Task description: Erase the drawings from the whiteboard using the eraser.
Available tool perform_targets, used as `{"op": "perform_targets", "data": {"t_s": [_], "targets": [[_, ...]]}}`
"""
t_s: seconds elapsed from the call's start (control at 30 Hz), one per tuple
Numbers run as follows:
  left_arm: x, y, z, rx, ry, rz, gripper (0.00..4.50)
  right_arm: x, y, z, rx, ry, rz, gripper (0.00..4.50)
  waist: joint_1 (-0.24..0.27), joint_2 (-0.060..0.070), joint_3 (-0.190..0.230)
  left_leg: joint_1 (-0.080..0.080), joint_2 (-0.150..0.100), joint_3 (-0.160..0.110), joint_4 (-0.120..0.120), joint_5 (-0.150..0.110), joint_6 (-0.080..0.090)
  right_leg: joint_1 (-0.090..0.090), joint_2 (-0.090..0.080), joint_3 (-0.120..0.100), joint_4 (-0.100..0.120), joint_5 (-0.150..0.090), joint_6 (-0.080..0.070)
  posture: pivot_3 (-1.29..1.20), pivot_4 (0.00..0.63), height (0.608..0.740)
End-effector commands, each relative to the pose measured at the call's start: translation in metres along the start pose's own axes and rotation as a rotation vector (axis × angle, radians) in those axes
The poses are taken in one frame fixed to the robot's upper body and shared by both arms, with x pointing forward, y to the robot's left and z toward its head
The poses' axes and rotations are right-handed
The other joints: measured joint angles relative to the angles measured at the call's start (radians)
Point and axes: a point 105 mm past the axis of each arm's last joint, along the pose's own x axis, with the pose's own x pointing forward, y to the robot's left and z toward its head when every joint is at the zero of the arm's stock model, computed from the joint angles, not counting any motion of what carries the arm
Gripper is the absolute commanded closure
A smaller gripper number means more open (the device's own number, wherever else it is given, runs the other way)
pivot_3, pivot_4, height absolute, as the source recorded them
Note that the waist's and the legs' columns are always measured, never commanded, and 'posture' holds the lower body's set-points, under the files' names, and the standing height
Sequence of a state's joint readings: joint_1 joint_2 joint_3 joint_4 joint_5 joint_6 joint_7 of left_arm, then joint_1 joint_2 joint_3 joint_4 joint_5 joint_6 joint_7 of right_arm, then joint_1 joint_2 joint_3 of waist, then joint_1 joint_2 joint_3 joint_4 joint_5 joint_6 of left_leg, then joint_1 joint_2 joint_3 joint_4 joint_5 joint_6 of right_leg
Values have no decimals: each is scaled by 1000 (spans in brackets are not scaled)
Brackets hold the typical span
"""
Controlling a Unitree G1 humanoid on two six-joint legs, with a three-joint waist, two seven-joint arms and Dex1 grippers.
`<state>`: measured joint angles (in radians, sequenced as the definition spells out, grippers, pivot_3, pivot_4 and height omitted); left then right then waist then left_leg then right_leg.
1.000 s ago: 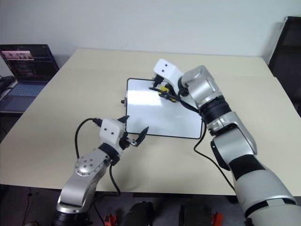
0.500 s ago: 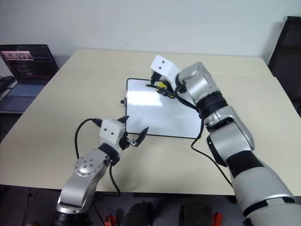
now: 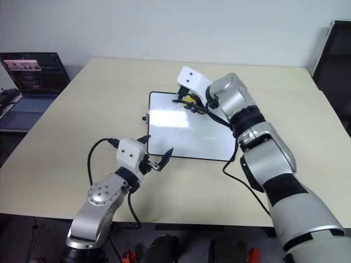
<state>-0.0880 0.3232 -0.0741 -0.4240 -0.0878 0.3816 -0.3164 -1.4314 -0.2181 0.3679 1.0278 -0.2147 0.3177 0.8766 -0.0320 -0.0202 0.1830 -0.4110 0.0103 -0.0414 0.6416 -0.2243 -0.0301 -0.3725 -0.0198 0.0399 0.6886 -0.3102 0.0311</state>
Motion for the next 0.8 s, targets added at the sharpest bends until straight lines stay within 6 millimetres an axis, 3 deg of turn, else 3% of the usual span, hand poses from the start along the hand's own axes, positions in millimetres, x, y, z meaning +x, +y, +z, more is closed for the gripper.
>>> {"op": "perform_targets", "data": {"t_s": [0.03,0.4,0.6,0.8], "targets": [[-2,2,14,24,-55,13,0,5,8,-37,60,110,32,3416,0,0,0,2,0,0,0,0,0,2,0,0,0,0,0,0,150,740],[-3,2,13,21,-52,20,0,3,16,-56,116,151,73,3416,0,0,0,17,1,-3,0,0,0,19,0,0,-7,0,0,0,150,740],[-2,1,13,23,-54,7,0,-7,16,-51,153,128,74,3416,3,0,0,16,0,-5,0,0,0,19,0,-1,-8,0,0,0,150,740],[2,3,20,39,-69,-15,0,-33,34,-28,298,-12,69,3416,5,0,0,10,0,-6,-2,0,0,16,-1,-1,-8,0,0,0,150,740]]}}
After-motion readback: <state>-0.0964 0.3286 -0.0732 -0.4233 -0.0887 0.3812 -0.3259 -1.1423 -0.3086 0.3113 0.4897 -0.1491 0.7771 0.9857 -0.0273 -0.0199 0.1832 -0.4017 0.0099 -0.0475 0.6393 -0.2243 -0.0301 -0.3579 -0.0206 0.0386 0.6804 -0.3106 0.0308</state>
